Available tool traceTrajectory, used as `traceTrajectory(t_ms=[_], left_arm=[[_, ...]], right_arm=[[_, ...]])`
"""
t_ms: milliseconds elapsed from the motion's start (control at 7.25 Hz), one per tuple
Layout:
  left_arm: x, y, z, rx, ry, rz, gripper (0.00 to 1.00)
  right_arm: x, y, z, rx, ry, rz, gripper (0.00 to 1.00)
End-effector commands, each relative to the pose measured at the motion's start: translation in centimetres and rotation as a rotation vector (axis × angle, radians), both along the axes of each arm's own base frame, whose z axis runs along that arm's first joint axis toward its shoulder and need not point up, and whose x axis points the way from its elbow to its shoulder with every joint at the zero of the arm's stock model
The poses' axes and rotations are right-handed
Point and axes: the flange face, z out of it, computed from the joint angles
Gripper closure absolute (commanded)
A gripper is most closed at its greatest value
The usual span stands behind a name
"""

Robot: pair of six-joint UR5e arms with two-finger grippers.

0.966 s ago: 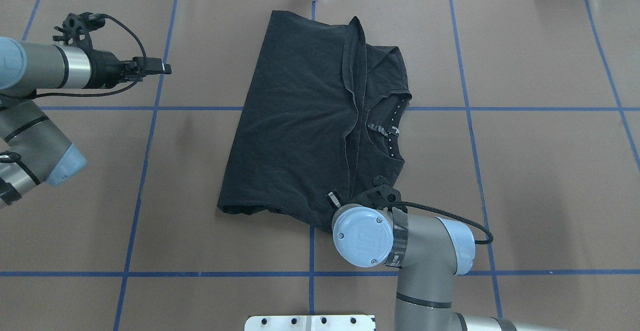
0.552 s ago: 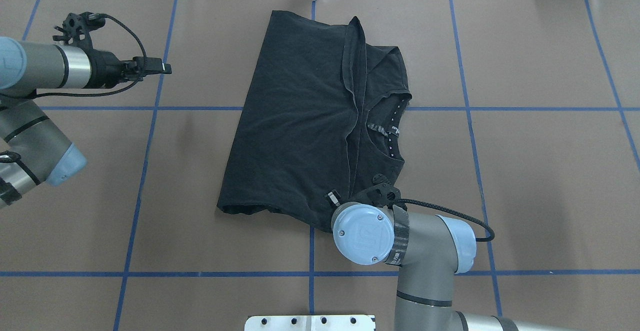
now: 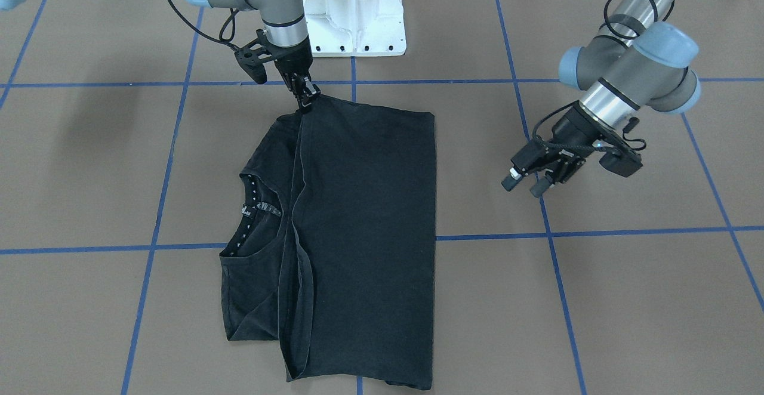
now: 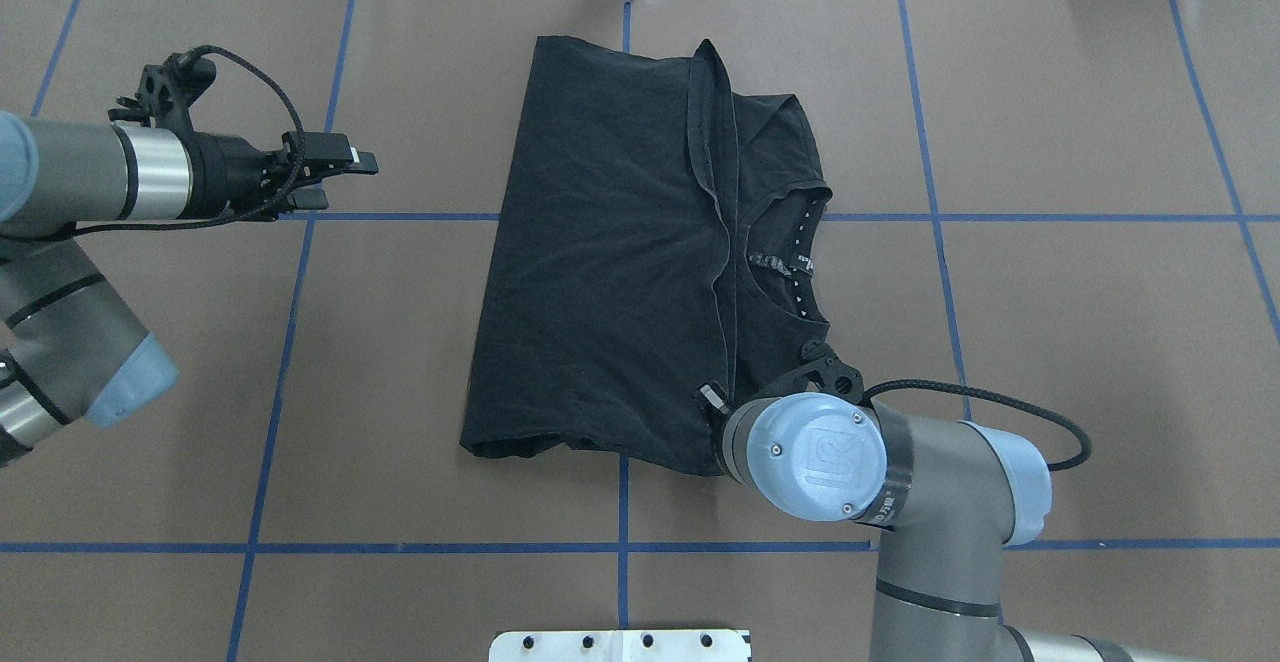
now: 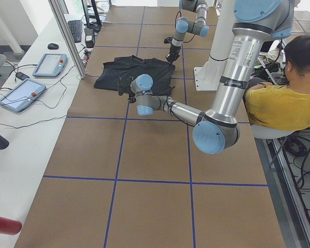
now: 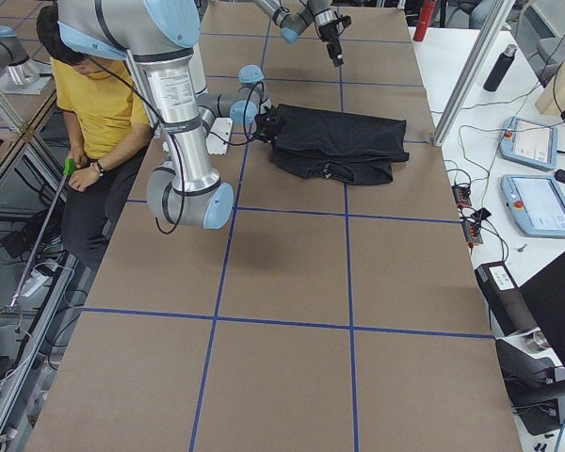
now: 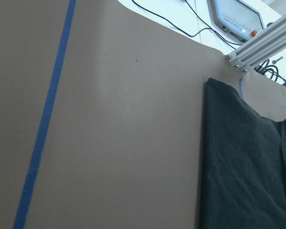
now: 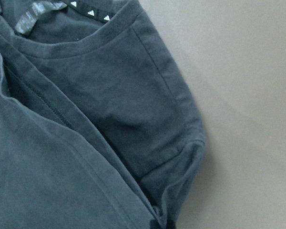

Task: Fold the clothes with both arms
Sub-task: 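Move the left gripper to the shirt's other near corner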

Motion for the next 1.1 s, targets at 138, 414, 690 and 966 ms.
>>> traceTrajectory(t_ms=[138, 414, 690, 966], left_arm=[[6.3, 13.0, -2.7, -0.214, 0.14, 0.108, 0.01], [10.0, 17.3, -4.1, -0.339, 0.117, 0.143, 0.05], [13.1, 19.5, -5.3, -0.35, 0.092, 0.144, 0.14], [16.3, 21.9, -6.1, -0.369, 0.028, 0.176, 0.19]], right_arm=[[1.0, 0.4, 0.6, 0.003, 0.004, -0.008, 1.0], [1.3, 1.0, 2.2, 0.0, 0.029, -0.016, 1.0], [2.3, 1.2, 3.4, 0.021, 0.053, -0.042, 1.0], [3.7, 1.7, 3.6, 0.041, 0.05, -0.063, 1.0]])
